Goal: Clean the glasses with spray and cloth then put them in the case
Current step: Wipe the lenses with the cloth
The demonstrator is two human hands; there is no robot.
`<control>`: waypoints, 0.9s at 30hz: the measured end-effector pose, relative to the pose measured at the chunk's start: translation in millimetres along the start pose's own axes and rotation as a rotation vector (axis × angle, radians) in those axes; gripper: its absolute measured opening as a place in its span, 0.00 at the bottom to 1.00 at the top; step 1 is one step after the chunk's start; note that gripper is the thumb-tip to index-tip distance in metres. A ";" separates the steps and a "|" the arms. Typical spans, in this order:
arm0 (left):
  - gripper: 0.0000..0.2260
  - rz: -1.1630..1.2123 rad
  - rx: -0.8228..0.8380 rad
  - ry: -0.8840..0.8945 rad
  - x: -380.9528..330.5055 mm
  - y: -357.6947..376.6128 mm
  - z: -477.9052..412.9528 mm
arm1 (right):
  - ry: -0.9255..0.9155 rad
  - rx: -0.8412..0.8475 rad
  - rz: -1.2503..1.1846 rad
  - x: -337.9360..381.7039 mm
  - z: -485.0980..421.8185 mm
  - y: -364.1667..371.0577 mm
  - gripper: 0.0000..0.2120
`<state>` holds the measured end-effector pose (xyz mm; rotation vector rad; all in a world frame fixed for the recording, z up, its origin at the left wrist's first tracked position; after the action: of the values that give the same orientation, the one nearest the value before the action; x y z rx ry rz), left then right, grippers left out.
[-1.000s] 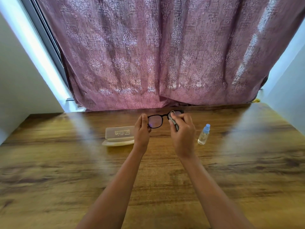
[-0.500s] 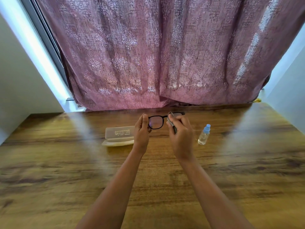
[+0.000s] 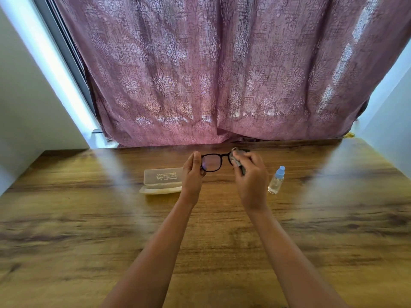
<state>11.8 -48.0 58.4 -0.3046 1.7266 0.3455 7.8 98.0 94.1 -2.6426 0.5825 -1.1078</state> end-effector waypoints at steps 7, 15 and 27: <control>0.16 0.000 -0.012 0.023 -0.9 0.6 -3.9 | 0.038 -0.040 0.011 2.5 1.2 -0.2 0.12; 0.17 0.005 0.012 0.047 5.1 -3.5 -2.9 | 0.091 -0.081 0.005 -11.0 -2.4 -13.9 0.12; 0.15 0.003 -0.016 0.020 0.2 -6.8 0.5 | 0.090 -0.079 0.000 -3.2 -2.2 -13.2 0.12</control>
<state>14.8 -54.1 57.7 -0.3176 1.7450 0.3597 7.8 111.1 98.0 -2.6697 0.6562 -1.2340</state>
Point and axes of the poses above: each hand's wrist, its own z-axis away from the middle knuckle, its own y-axis out of the palm, x = y × z, the point moved 4 cm from there along -z, towards the middle knuckle, and after that the axes turned 9 degrees about -z, right-handed, at the moved point
